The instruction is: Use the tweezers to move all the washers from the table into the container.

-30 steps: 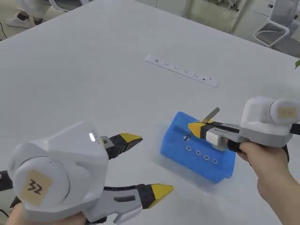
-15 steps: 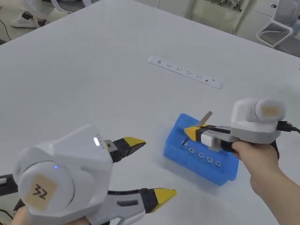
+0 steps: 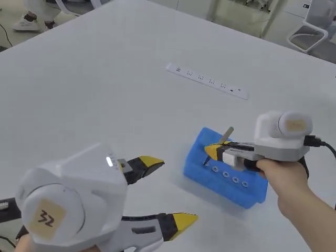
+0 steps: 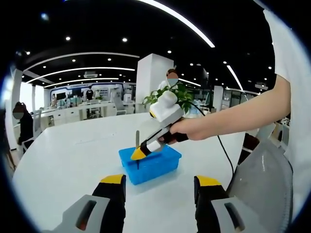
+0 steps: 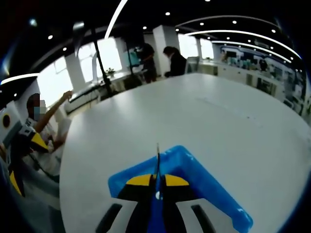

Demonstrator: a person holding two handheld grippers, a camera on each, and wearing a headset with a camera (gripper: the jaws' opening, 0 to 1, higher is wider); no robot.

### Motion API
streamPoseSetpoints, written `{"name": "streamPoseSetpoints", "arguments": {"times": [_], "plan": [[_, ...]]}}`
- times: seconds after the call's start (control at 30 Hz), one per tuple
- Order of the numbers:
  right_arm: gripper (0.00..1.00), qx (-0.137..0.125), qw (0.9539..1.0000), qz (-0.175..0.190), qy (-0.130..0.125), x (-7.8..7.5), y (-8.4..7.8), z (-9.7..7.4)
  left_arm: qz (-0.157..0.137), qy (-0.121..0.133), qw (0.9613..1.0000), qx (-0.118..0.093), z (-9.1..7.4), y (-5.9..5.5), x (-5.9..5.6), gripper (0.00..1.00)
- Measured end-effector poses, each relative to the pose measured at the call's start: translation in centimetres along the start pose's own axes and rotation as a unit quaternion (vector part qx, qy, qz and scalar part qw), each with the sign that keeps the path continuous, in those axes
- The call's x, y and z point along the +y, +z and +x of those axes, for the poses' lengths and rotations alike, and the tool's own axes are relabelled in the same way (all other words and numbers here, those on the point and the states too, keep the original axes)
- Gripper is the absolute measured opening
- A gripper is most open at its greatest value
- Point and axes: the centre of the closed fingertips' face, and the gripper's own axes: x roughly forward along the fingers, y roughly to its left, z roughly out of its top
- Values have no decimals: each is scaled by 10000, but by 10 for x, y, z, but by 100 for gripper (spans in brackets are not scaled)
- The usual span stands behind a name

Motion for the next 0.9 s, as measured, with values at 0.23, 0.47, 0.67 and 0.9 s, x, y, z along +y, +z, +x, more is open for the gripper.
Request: {"name": "streamPoseSetpoints", "arguments": {"times": [0.23,0.47,0.67,0.9], "plan": [[4,36,10000,-47,-51,-1,-2,1,0,19,10000,11,0,0,1,55],[5,26,9999,-141,-53,0,-2,0,-10,29,10000,24,-1,-1,1,55],[5,-66,9997,-249,6,7,1,-5,-15,16,10000,50,-1,-1,1,55],[5,-383,9971,-649,41,24,12,-26,-30,-74,9999,83,0,-1,-3,53]]}}
